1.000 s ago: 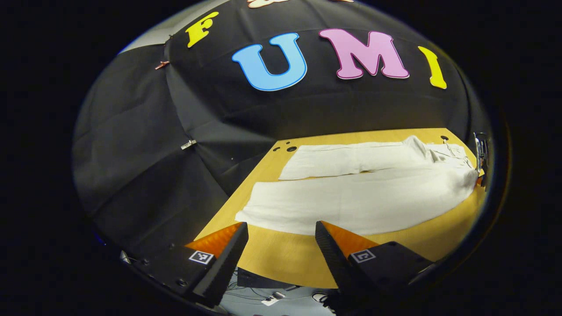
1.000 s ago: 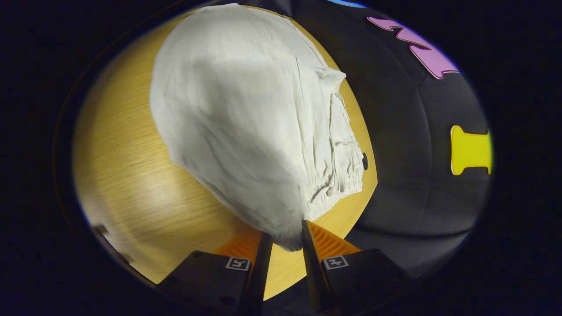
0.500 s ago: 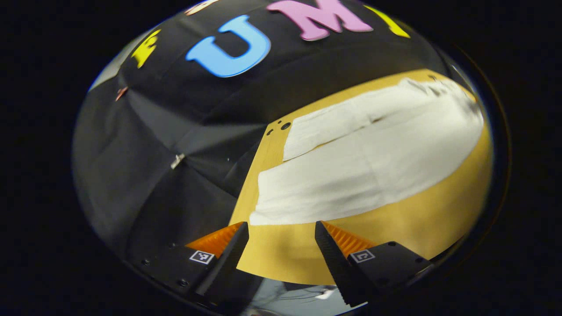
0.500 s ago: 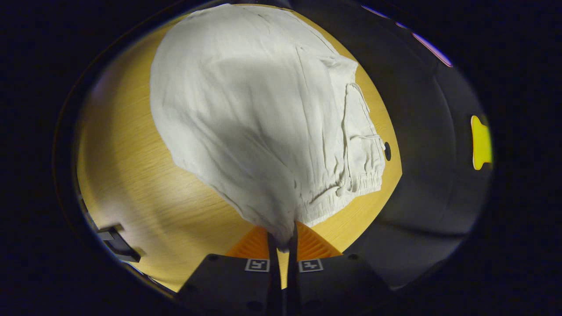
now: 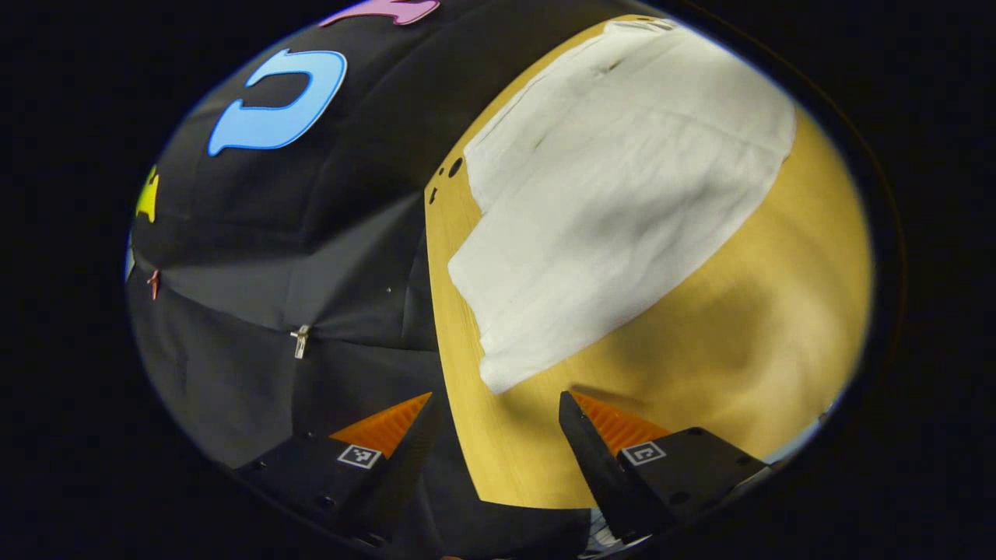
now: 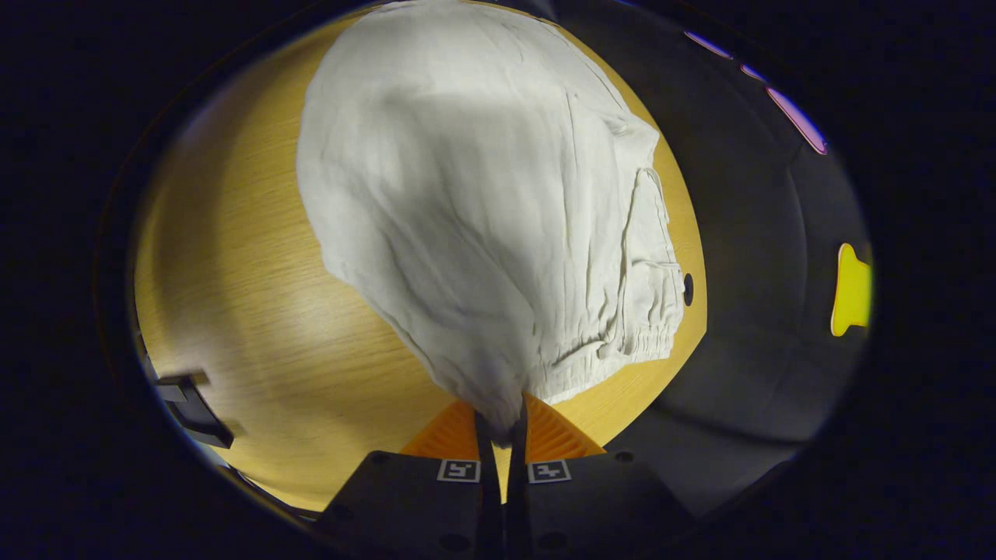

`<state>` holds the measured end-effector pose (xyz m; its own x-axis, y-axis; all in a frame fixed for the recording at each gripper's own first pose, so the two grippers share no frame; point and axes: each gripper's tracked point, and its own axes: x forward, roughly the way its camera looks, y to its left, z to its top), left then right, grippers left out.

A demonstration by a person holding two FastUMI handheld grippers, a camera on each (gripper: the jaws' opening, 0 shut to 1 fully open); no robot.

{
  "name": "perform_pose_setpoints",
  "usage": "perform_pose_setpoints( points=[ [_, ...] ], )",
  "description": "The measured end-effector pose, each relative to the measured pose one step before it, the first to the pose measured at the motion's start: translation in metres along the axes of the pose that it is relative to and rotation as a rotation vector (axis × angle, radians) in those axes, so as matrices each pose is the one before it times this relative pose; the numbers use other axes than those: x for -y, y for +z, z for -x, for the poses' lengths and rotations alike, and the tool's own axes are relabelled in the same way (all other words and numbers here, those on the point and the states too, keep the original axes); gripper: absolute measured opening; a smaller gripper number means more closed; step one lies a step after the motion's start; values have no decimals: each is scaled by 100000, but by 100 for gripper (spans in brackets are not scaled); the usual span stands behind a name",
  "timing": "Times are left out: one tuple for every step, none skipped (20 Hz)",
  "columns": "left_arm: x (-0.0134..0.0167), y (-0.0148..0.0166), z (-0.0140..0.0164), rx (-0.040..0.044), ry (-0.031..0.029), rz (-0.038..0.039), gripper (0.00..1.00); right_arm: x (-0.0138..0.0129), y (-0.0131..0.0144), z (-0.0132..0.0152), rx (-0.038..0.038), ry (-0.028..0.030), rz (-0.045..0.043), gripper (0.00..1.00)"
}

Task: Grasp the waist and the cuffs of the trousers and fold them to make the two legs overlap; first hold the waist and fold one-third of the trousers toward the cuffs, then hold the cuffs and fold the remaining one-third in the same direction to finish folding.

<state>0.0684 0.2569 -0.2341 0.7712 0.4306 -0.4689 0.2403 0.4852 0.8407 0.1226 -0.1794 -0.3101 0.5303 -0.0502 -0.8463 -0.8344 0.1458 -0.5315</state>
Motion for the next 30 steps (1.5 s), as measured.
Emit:
perform_pose_setpoints(
  points=[
    [-338,-87,-1099,86,-1812,-4701,96,11,-5,20,-417,184,12,7],
    [-383,-52,-979,645,-2159,-4322,96,-28,13,-19,-376,212,149,8],
    [59,11,-845,341,-2795,-2797,96,16,29,9,-379,163,317,7],
    [-245,-2,-884,827,-2371,-4137,96,-21,-31,-19,-285,108,254,7],
    [-97,384,-423,1311,-1970,-3685,94,5,-21,8,-349,11,36,8],
    [-157,315,-348,1316,-2500,-3645,93,-9,26,10,-224,-4,115,8],
    [-154,518,-351,2119,-2469,-4019,89,-14,54,34,-316,-86,148,7],
    [-135,472,-402,1578,-2651,-3816,88,-3,-58,-14,-213,-149,321,7],
    [-49,442,-447,1019,-3328,-3074,84,32,87,51,-48,-327,480,7],
    [-71,321,-277,781,-2246,-1256,81,-18,-51,-4,56,-399,524,7],
    [-252,444,-227,531,-1699,-1265,70,22,48,27,1,-370,388,7],
    [-193,190,-394,-96,-1403,-329,66,-23,-56,-6,-240,-401,390,7],
    [9,55,-569,-633,-1505,-684,60,46,2,1,-320,-486,649,7],
    [-74,385,78,-571,-1510,-1773,57,-22,35,14,-185,-557,749,7],
    [177,230,-48,-391,-958,-2637,48,25,-9,23,-210,-608,773,7],
    [115,240,45,-395,-931,-2044,41,-8,33,33,-28,-679,819,7],
    [242,10,-220,-642,-1540,-734,29,34,-11,2,96,-686,1022,7],
    [-189,-137,-430,-351,-159,-151,22,-3,-30,-32,241,-531,860,7],
    [219,-71,1,-461,-207,433,10,62,-84,-10,234,-360,609,7],
    [21,-188,26,-770,69,344,8,-37,21,-25,355,-637,614,7],
    [31,-121,51,-1468,387,518,9,175,29,15,-205,-1742,1156,7],
    [-15,-6,-46,-190,840,705,8,2,-123,4,143,-2556,1991,7],
    [-10,91,-45,-339,1005,593,8,90,-119,2,379,-2367,2812,7],
    [-169,-113,18,-515,1063,762,7,-73,-94,-38,166,-1325,1518,7],
    [118,9,59,-35,310,841,6,1,-68,-7,-4,-524,491,7],
    [83,82,-25,-245,-270,787,6,54,-54,-95,32,124,-236,7],
    [244,-158,-16,-1200,-768,-130,6,36,-60,-23,-283,837,-1314,7],
    [89,-54,160,-628,-267,-954,6,71,36,50,67,935,-2089,7],
    [-71,177,81,375,484,-504,6,199,-39,66,-8,-176,-1966,7],
    [-242,3,-107,491,578,339,6,202,-77,373,23,-995,-1920,7]
  ],
)
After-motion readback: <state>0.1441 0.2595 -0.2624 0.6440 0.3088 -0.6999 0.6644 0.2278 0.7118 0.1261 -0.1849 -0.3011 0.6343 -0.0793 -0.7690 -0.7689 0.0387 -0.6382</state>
